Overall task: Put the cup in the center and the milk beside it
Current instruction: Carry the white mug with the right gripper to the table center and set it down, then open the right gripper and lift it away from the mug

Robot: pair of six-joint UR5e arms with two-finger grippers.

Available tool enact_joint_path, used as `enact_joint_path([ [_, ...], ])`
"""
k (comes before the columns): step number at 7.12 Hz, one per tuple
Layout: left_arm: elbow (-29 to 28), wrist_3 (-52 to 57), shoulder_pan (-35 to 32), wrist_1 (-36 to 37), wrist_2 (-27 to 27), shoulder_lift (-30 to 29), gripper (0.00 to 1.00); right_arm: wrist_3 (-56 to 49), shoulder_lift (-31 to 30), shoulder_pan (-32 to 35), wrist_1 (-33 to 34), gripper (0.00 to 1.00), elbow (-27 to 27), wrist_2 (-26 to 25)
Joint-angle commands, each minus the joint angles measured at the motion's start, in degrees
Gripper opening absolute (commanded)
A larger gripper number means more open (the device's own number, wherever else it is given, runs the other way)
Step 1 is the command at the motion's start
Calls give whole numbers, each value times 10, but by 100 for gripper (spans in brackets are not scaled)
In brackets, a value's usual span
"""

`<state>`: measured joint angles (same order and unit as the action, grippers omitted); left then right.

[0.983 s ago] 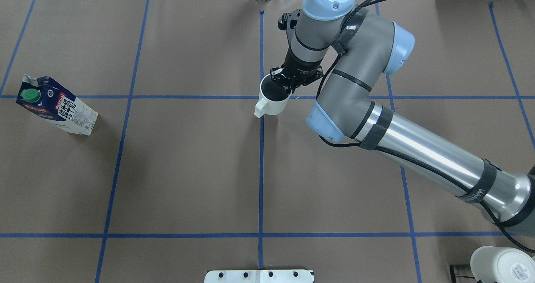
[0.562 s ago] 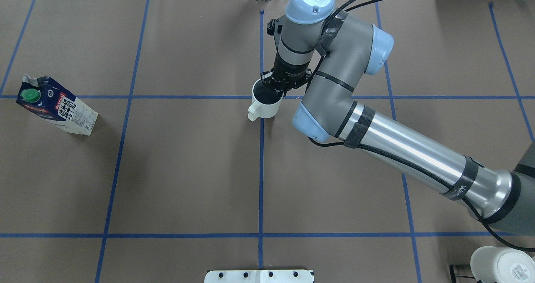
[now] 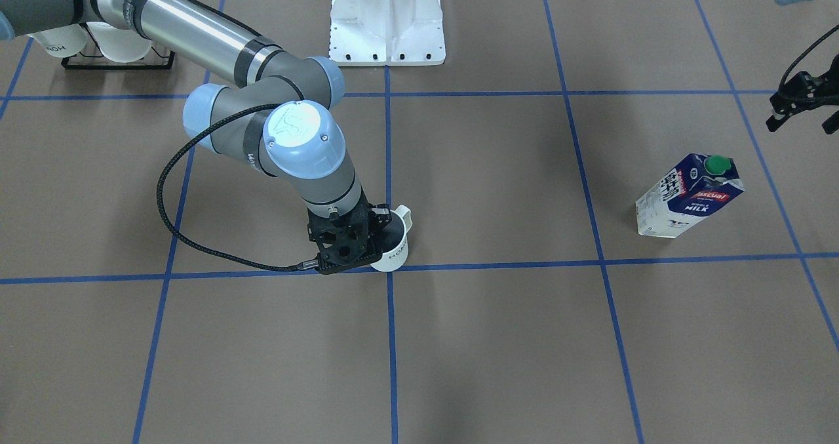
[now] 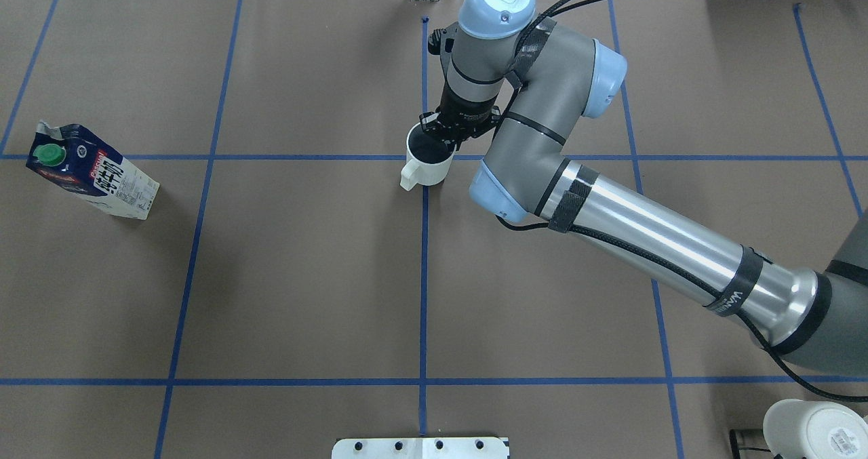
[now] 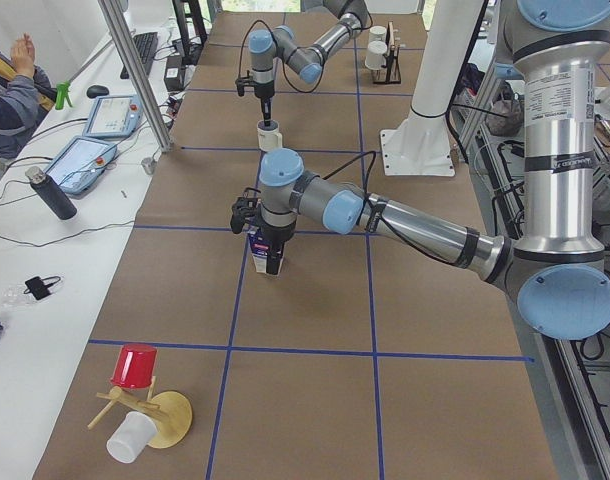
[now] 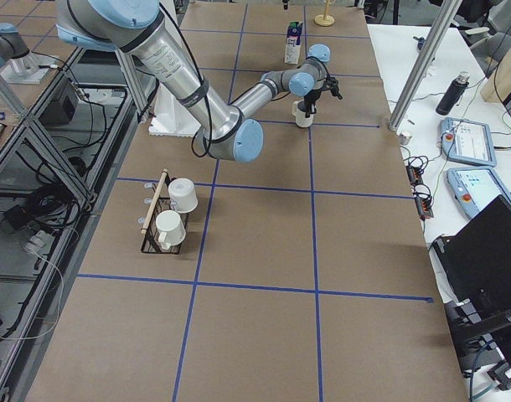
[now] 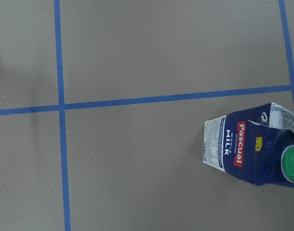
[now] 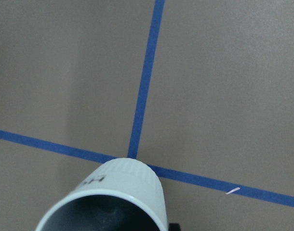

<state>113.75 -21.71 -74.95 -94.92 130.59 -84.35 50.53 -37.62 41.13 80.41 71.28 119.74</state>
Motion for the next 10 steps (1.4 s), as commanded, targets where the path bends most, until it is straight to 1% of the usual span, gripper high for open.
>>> enact_joint_path([
  [1, 2, 0, 0, 0, 0, 3, 99, -1, 7, -2, -1, 0, -11, -10],
  [2, 8, 0, 0, 1, 0, 3, 99, -1, 7, -2, -1, 0, -11, -10],
  [3, 7, -1, 0, 1, 0, 3, 99, 0, 15, -2, 0, 83, -20, -11],
  [4, 7, -2, 2, 0, -1, 3, 99, 0, 18, -2, -2, 100, -23, -11],
  [5, 9, -2, 2, 0, 0, -5, 99, -1, 30, -1, -2, 100, -23, -10],
  [6, 4, -1, 6, 0, 1, -30, 98, 0, 38, 11, 4, 100, -12, -1],
  [7, 3, -3, 7, 8, 0, -60, 98, -1, 9, 45, 5, 100, 17, 39],
  [8, 5, -52, 7, 3, 2, -70, 98, -3, -72, 101, 5, 100, 94, 95],
  [9, 4, -102, 19, 6, 1, -94, 98, -47, -180, 166, 8, 100, 181, 132],
  [10, -13, -116, 43, 2, -2, -106, 98, -98, -263, 213, 22, 100, 227, 151],
])
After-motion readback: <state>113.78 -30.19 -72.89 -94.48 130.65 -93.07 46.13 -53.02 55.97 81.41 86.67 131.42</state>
